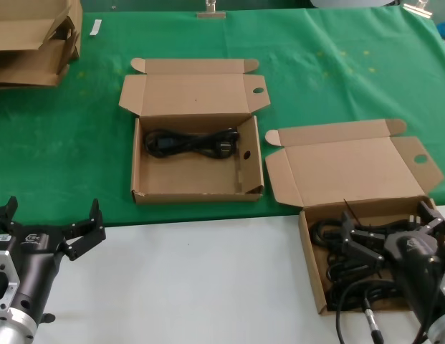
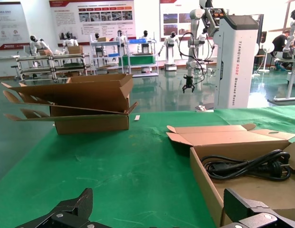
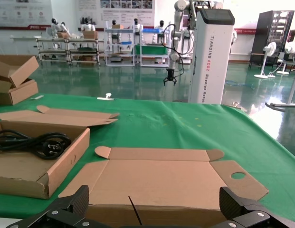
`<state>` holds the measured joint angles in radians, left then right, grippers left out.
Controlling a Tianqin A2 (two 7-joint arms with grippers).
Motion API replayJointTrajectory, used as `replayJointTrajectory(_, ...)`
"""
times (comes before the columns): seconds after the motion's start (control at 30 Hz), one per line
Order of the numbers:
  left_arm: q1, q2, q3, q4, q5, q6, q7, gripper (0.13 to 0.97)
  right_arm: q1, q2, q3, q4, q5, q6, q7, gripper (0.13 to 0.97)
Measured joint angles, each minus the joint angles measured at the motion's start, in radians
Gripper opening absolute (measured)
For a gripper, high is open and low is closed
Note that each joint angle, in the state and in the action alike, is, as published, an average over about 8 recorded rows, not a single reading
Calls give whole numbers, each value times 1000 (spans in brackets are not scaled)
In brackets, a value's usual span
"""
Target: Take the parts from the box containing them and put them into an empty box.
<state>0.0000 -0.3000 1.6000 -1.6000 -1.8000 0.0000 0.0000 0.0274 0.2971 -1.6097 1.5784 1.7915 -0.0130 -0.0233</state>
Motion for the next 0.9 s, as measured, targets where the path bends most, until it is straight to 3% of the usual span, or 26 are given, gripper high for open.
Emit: replayJointTrajectory(0.9,0,0,0,0,0,0,0,966,0,0,0,0,0,0,0,966)
